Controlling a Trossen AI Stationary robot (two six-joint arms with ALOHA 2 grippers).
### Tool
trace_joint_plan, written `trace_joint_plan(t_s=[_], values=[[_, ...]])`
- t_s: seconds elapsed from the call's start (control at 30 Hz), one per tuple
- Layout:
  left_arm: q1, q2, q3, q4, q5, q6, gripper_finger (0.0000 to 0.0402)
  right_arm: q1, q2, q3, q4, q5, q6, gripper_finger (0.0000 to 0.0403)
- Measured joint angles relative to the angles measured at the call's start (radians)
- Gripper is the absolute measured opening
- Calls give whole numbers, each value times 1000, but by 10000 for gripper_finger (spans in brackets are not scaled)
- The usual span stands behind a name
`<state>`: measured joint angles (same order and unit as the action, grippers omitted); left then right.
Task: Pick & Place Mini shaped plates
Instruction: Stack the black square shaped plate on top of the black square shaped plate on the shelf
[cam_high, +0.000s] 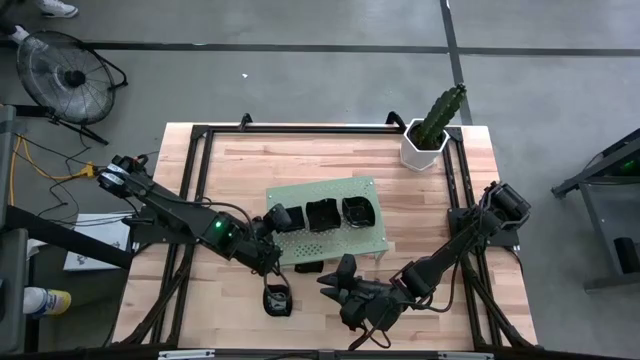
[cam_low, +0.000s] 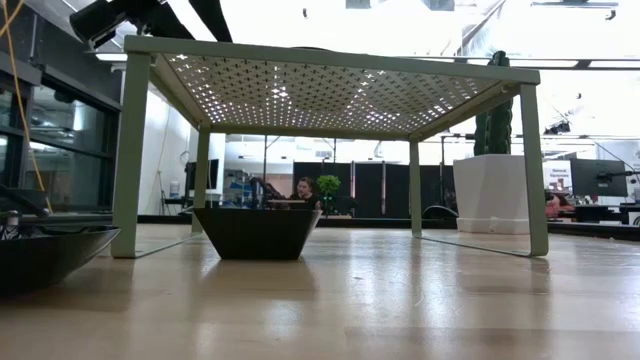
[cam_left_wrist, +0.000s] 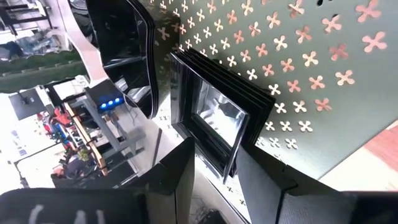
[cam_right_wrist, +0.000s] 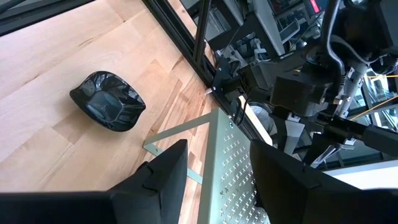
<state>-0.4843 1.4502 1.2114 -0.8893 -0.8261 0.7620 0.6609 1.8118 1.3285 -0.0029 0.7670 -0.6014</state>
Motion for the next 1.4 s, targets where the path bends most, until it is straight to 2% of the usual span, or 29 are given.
trace_joint_plan(t_s=[0.93,1.4], values=[[0,0,0,-4,-7,20,114,-5,0,0,0,-1,0,169],[0,0,0,-56,-2,35,114,-21,0,0,-10,-39,18,170]])
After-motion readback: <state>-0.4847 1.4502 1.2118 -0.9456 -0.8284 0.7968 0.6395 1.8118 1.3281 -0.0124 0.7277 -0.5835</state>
